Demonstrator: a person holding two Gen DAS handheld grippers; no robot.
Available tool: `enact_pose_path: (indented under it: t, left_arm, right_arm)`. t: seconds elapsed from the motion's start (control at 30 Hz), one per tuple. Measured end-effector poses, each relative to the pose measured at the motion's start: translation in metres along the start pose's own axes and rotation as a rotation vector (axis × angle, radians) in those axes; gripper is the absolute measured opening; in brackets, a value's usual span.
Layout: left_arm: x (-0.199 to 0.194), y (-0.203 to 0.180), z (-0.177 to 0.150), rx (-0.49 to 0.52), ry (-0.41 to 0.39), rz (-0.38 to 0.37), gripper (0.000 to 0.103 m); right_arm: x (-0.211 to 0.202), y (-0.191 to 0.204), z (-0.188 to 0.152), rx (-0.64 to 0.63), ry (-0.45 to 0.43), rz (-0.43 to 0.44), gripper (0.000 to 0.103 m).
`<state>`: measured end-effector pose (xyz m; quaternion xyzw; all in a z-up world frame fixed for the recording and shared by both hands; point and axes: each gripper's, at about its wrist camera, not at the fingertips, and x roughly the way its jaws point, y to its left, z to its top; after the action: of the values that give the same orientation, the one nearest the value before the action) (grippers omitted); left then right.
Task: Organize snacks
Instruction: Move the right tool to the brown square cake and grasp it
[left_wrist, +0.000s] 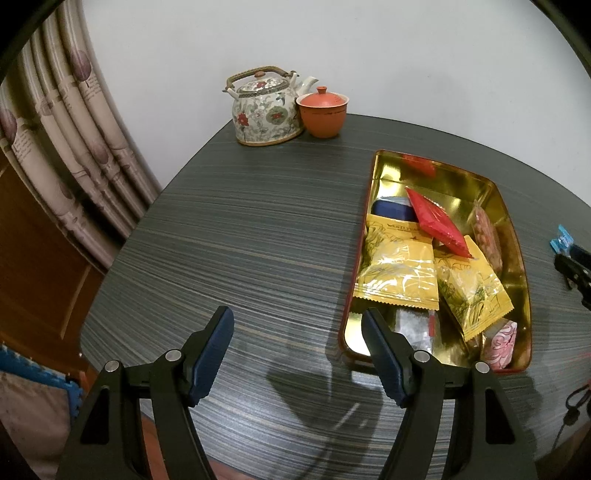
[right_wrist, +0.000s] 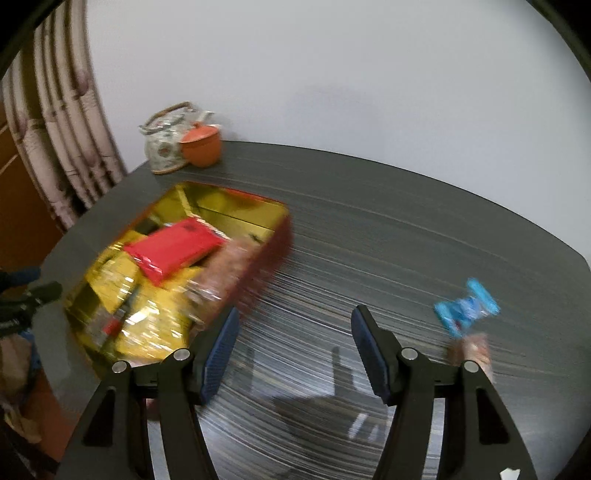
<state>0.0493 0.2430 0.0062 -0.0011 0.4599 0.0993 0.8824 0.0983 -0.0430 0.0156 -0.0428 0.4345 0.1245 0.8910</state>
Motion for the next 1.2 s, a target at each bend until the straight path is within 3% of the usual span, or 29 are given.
enact_pose_path:
  t: [0.43,0.8,0.97,1.13,1.2]
  left_arm:
    - [0.002,0.001,-0.001,0.006,0.003,0.014,0.072]
    - [0.004,0.001,-0.002,0.012,0.005,0.024,0.072]
    - [0.007,0.001,-0.002,0.017,0.002,0.039,0.072]
    - [0.013,0.002,-0.001,0.007,0.001,0.065,0.072]
    - [0.014,0.002,-0.002,0.006,-0.005,0.076,0.072]
  right_arm:
    - [-0.006,-0.102,-0.04,0.124,0.039,-0.167,0.063]
    - [0.017,-0.13,-0.041,0.165,0.063,-0.18,0.063]
    - [0.029,-0.127,-0.043,0.143,0.082,-0.167,0.044]
    - [0.029,-0.123,-0.046,0.127,0.064,-0.153,0.031]
    - [0.028,-0.122,-0.048,0.113,0.056,-0.158,0.031]
